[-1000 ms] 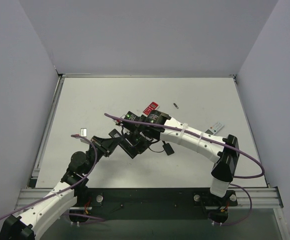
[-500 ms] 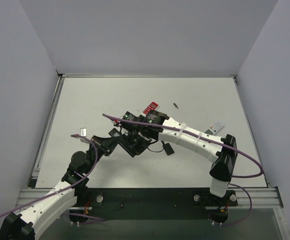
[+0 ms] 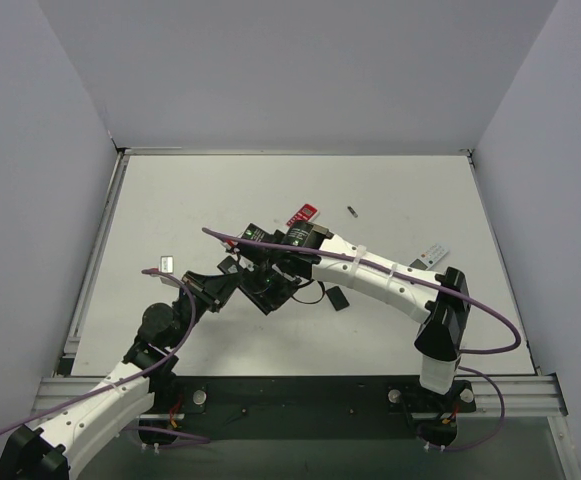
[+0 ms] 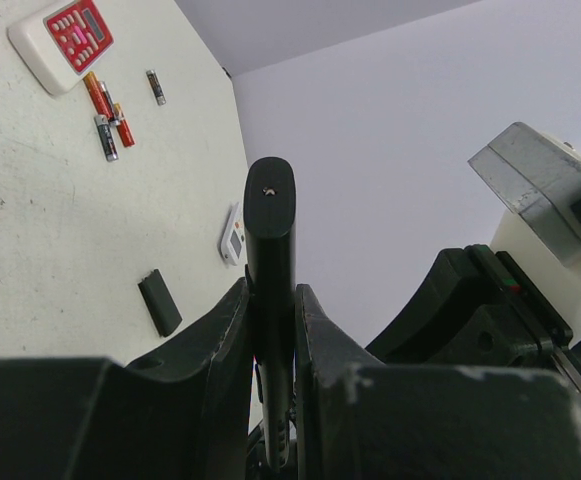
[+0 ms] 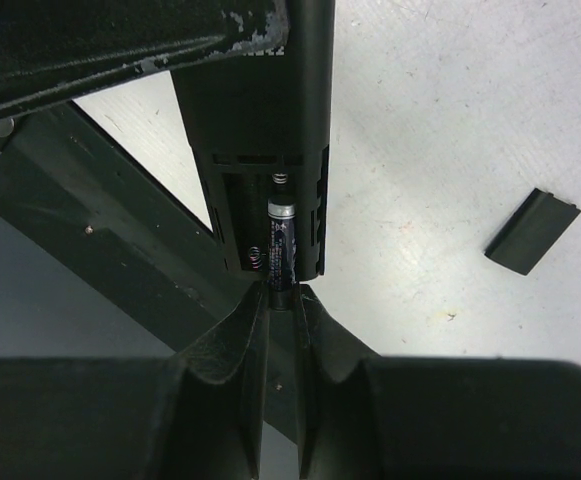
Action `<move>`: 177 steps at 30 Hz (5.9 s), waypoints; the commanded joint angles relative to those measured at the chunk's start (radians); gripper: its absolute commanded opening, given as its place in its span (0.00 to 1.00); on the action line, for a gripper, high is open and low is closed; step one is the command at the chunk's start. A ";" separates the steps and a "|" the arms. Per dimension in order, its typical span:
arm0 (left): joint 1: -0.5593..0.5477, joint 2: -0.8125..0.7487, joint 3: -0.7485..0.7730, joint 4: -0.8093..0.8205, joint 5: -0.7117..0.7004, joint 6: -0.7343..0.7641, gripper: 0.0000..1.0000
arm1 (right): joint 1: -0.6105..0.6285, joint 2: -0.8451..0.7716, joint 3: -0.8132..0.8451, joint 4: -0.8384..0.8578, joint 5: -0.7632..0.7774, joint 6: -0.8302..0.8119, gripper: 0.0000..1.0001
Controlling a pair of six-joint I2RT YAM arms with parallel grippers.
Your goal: Load the batteries into the remote control
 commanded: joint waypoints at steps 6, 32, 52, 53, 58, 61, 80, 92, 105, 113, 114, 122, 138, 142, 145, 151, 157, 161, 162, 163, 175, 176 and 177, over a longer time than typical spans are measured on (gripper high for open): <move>-0.012 -0.019 -0.164 0.071 -0.007 0.003 0.00 | -0.002 0.006 0.034 -0.040 0.064 0.035 0.00; -0.058 -0.001 -0.142 0.097 -0.010 -0.024 0.00 | -0.015 0.009 0.021 0.004 0.082 0.058 0.00; -0.064 -0.117 -0.150 -0.092 -0.119 -0.077 0.00 | -0.018 0.011 0.000 -0.013 0.069 0.038 0.09; -0.064 -0.123 -0.147 -0.098 -0.121 -0.074 0.00 | -0.018 0.011 0.000 -0.016 0.067 0.038 0.10; -0.064 -0.117 -0.142 -0.103 -0.124 -0.078 0.00 | -0.018 0.017 0.011 -0.017 0.058 0.035 0.16; -0.064 -0.102 -0.138 -0.104 -0.132 -0.080 0.00 | -0.018 0.020 0.015 -0.023 0.055 0.032 0.17; -0.064 -0.038 -0.116 -0.067 -0.142 -0.070 0.00 | -0.022 0.037 0.035 -0.037 0.041 0.037 0.01; -0.064 -0.033 -0.115 -0.055 -0.133 -0.070 0.00 | -0.025 0.042 0.044 -0.039 0.044 0.043 0.04; -0.064 -0.025 -0.115 -0.037 -0.124 -0.075 0.00 | -0.024 0.049 0.046 -0.037 0.039 0.048 0.04; -0.064 -0.030 -0.118 -0.040 -0.132 -0.078 0.00 | -0.025 0.052 0.041 -0.037 0.024 0.048 0.07; -0.064 -0.031 -0.118 -0.041 -0.132 -0.078 0.00 | -0.025 0.052 0.041 -0.039 0.024 0.048 0.07; -0.064 -0.027 -0.118 -0.029 -0.132 -0.083 0.00 | -0.025 0.055 0.038 -0.037 0.029 0.049 0.08; -0.064 -0.042 -0.118 -0.037 -0.130 -0.092 0.00 | -0.028 0.042 0.035 -0.028 0.046 0.065 0.09; -0.064 -0.042 -0.118 -0.040 -0.132 -0.093 0.00 | -0.030 0.040 0.035 -0.024 0.043 0.069 0.10; -0.064 -0.042 -0.118 -0.041 -0.135 -0.093 0.00 | -0.028 0.039 0.037 -0.020 0.041 0.072 0.13; -0.064 -0.041 -0.116 -0.046 -0.135 -0.092 0.00 | -0.027 0.032 0.034 -0.017 0.038 0.072 0.16; -0.064 -0.044 -0.118 -0.047 -0.133 -0.093 0.00 | -0.027 0.026 0.029 -0.010 0.030 0.071 0.20; -0.064 -0.050 -0.116 -0.058 -0.136 -0.093 0.00 | -0.025 0.023 0.029 -0.005 0.030 0.074 0.21; -0.064 -0.051 -0.115 -0.060 -0.136 -0.093 0.00 | -0.025 0.023 0.029 -0.004 0.030 0.074 0.20; -0.064 -0.051 -0.116 -0.061 -0.136 -0.093 0.00 | -0.025 0.023 0.029 -0.005 0.032 0.074 0.21; -0.064 -0.025 -0.105 -0.058 -0.115 -0.084 0.00 | -0.005 -0.049 0.017 0.016 0.049 0.038 0.41; -0.064 -0.024 -0.102 -0.058 -0.113 -0.084 0.00 | -0.005 -0.069 0.012 0.024 0.049 0.034 0.43; -0.064 -0.021 -0.101 -0.058 -0.112 -0.083 0.00 | -0.004 -0.079 0.008 0.029 0.049 0.029 0.44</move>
